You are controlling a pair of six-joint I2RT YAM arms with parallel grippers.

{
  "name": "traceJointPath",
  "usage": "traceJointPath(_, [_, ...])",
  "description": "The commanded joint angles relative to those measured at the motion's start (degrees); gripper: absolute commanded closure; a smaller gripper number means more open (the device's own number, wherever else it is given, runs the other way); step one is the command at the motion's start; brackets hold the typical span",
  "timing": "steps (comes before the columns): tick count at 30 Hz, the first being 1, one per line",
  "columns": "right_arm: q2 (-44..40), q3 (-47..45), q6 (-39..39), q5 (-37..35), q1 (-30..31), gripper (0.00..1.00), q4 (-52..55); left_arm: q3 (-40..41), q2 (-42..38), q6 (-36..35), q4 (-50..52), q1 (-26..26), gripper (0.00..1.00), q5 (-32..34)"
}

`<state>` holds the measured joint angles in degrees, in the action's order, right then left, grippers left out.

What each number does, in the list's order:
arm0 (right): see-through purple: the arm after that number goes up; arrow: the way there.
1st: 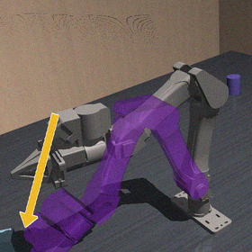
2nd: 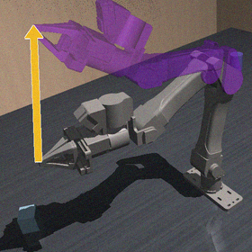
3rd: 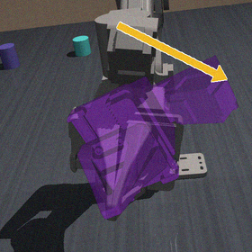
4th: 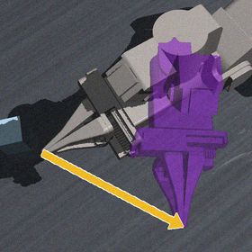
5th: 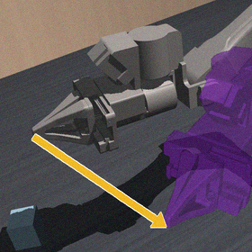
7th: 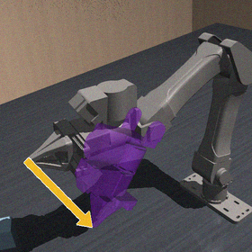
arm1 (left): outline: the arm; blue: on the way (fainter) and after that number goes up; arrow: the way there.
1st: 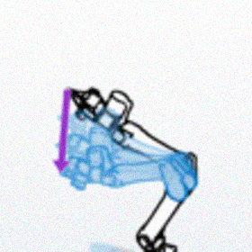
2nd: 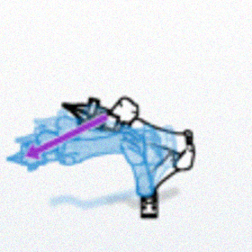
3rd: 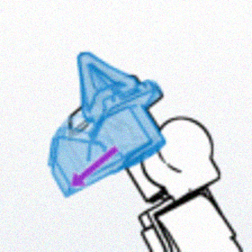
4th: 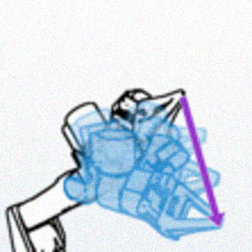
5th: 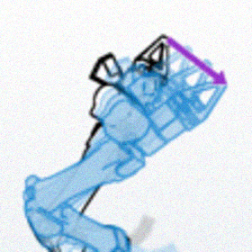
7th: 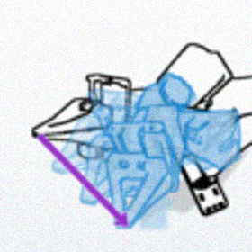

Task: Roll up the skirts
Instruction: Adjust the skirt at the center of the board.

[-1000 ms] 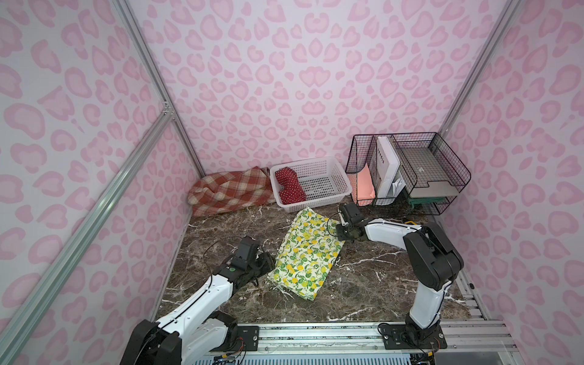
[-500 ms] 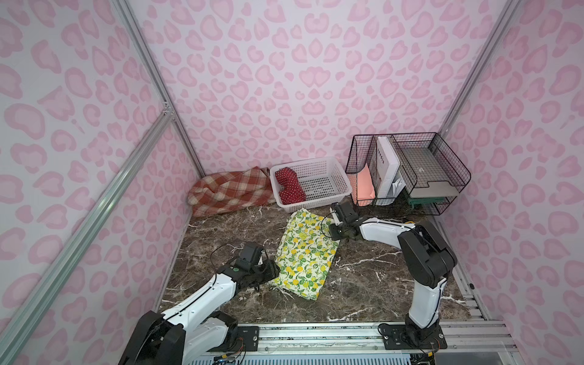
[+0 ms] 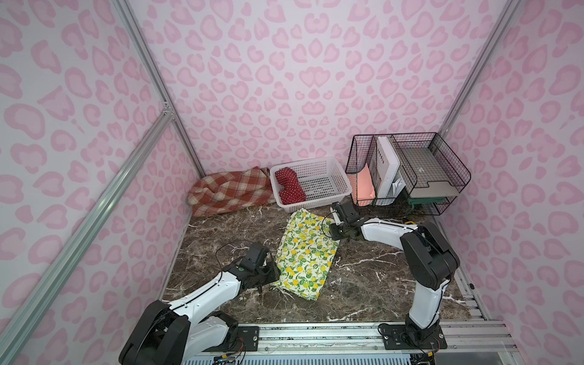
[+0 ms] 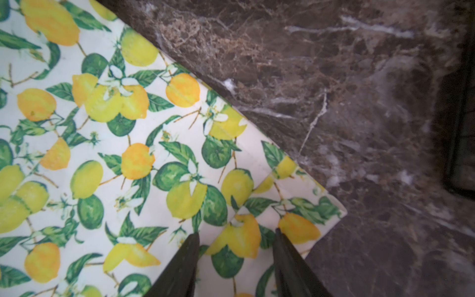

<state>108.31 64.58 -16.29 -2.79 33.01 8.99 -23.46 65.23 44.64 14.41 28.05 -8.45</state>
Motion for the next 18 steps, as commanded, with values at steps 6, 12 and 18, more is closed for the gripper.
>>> traceJointPath(6, [0.31, 0.56, 0.07, 0.36, 0.34, 0.48, 0.01, -0.99, -6.2, 2.22, 10.9, 1.39, 0.7, -0.22])
traceJointPath(12, [0.15, 0.46, -0.32, 0.35, 0.48, 0.48, -0.25, -3.42, -8.72, 3.62, 11.31, 2.33, 0.81, -2.52])
traceJointPath(18, [-0.24, 0.35, -0.54, 0.33, 0.7, 0.48, -0.37, -2.66, -7.95, 5.18, 8.6, 4.19, 0.91, -4.18])
